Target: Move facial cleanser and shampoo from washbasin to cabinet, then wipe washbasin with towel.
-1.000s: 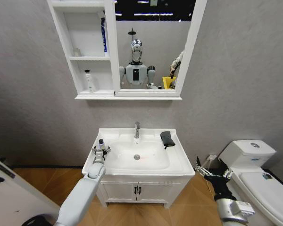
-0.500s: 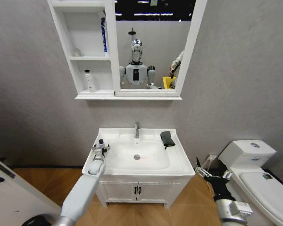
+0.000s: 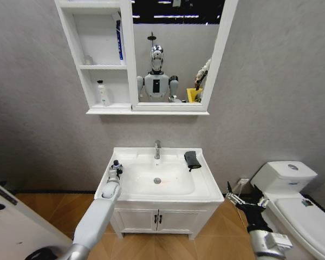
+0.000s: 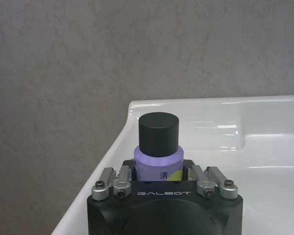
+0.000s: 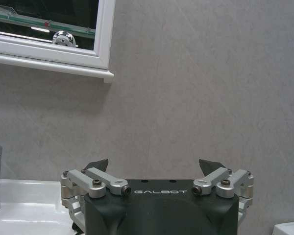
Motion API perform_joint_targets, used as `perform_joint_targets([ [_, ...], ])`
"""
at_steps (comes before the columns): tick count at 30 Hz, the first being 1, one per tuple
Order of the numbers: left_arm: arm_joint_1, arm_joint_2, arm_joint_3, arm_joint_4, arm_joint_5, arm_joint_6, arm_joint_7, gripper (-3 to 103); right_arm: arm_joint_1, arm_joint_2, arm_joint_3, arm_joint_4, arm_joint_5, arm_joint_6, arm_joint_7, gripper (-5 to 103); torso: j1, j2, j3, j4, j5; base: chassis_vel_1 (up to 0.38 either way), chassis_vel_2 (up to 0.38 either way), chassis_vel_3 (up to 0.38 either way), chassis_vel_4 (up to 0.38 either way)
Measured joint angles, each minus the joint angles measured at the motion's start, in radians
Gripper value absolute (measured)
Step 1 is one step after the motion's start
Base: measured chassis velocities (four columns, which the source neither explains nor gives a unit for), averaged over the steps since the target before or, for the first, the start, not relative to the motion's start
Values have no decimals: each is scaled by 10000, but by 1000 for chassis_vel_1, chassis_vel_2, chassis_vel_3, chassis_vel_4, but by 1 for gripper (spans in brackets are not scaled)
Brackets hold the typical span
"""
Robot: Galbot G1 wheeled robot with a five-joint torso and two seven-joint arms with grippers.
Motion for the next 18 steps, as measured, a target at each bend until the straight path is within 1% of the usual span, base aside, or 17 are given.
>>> perform_joint_targets([
  [2, 47, 75, 16, -155, -123, -9, 56, 43, 6, 0, -3, 11, 0, -3, 1, 100, 0, 0, 0, 0, 0, 0, 0, 0, 0],
  [4, 149, 257, 78, -600, -348, -16, 117, 43, 25, 9, -19, 24, 0, -11, 4, 100, 0, 0, 1, 0, -3, 0, 0, 0, 0],
  [5, 149, 257, 78, -600, -348, -16, 117, 43, 25, 9, -19, 24, 0, -11, 4, 100, 0, 0, 1, 0, -3, 0, 0, 0, 0],
  [6, 268, 528, 185, -1337, -476, 42, 116, 43, 29, 18, -26, 37, -2, -17, 6, 100, 1, 0, 0, 0, -3, 0, 0, 0, 0],
  [7, 332, 705, 257, -1803, -558, 105, 95, 43, 30, 24, -26, 45, -3, -21, 7, 100, 1, 0, 0, 0, -1, 0, 0, 0, 0],
  [8, 426, 1044, 397, -2656, -808, 281, -67, 43, 28, 30, -27, 52, -7, -25, 9, 100, 0, 0, 0, 1, 2, 0, 0, 0, 0],
  [9, 459, 1255, 495, -3188, -1023, 478, -268, 43, 27, 33, -32, 54, -11, -30, 9, 100, 0, 1, 0, 0, -2, 0, 0, 0, 0],
  [10, 459, 1255, 495, -3188, -1023, 478, -268, 43, 27, 33, -32, 54, -11, -30, 9, 100, 0, 1, 0, 0, -2, 0, 0, 0, 0],
  [11, 440, 1626, 660, -4082, -1471, 831, -645, 43, 26, 38, -40, 59, -23, -37, 11, 100, -1, 1, -1, 2, -2, 0, 0, 0, 0],
  [12, 397, 1774, 727, -4378, -1661, 953, -747, 43, 26, 37, -44, 60, -30, -39, 10, 100, -1, 1, 0, 2, 0, 0, 0, 0, 0],
  [13, 397, 1774, 727, -4378, -1661, 953, -747, 43, 26, 37, -44, 60, -30, -39, 10, 100, -1, 1, 0, 2, 0, 0, 0, 0, 0],
  [14, -23, 2448, 947, -5678, -2913, 1720, -1335, 43, 33, 26, -64, 63, -65, -64, 9, 100, -1, 1, -1, 0, -3, 0, 0, 0, 0],
  [15, -1645, 3783, 1360, -6888, -4792, 2976, -1894, 43, 65, 23, -69, 63, -119, -93, 9, 100, -2, 1, -1, 0, 4, 0, 0, 0, 0],
  [16, -2253, 4055, 1551, -6910, -5203, 3247, -1940, 43, 65, 29, -82, 63, -139, -93, 9, 100, -2, 0, 0, 5, -1, 0, 0, 0, 0],
  [17, -3000, 4251, 1815, -6822, -5513, 3418, -1983, 43, 64, 40, -109, 63, -172, -93, 9, 100, -1, 0, 0, 6, -9, 0, 0, 0, 0],
  [18, -3785, 4371, 2109, -6580, -5756, 3504, -2036, 43, 59, 55, -143, 63, -206, -90, 9, 100, -1, 1, -1, 1, 3, 0, 0, 0, 0],
])
